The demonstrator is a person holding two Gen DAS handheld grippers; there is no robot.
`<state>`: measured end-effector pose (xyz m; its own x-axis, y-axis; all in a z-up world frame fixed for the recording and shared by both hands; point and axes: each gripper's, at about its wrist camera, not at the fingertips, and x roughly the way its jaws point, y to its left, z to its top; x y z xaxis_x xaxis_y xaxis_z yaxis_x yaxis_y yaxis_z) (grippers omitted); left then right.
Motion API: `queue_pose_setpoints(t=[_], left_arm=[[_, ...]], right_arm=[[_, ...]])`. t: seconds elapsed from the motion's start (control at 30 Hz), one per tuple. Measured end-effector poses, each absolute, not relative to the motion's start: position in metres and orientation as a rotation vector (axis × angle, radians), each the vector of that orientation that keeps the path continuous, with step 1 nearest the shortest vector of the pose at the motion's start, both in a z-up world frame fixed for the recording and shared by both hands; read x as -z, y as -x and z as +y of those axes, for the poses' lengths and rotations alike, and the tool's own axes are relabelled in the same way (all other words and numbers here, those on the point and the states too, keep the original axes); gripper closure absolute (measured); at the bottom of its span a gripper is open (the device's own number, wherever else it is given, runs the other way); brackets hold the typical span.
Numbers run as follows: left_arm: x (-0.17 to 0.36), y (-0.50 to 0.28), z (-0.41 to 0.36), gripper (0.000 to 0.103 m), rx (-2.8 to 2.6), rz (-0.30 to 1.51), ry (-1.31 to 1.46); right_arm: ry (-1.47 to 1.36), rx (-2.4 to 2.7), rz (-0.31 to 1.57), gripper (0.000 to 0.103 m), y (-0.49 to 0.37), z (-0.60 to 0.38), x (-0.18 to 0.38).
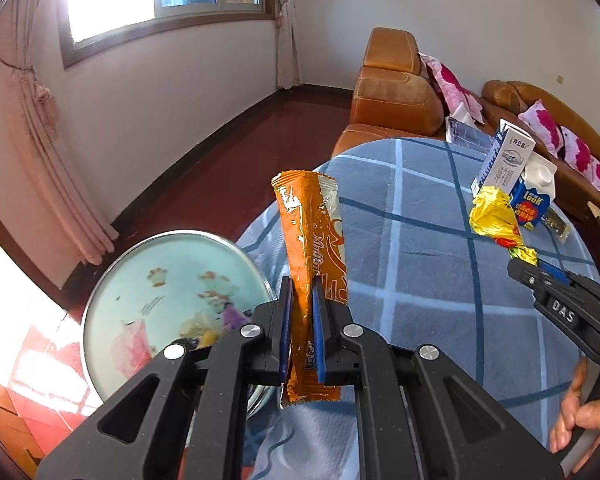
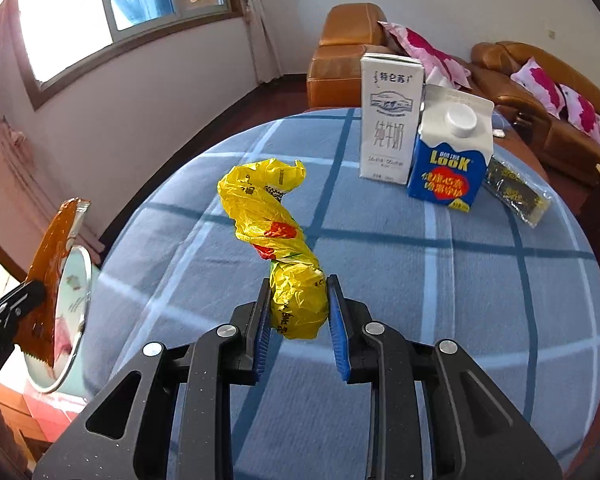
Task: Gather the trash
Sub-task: 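Carry the orange wrapper and yellow wrapper over the wastebasket with both grippers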
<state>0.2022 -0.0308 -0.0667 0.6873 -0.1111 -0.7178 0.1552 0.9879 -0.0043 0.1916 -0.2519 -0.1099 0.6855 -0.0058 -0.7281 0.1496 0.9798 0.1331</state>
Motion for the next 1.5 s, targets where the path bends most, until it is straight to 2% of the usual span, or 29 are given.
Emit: queue_pose_setpoints(t=[0.63,1.5], left_arm=[[0.073,-0.171,0.023,0.094,0.029,0.812,-0.056],[0.087,-0.176,0.086,0.094,-0.096,0.841,-0.004]], right_arm=[[-0.162,-0.038,0.805,0.076,-0.157,-0.193,0.093],[-0.091,-0.21,0.858,0.075,-0.171,-0.105,0.098]])
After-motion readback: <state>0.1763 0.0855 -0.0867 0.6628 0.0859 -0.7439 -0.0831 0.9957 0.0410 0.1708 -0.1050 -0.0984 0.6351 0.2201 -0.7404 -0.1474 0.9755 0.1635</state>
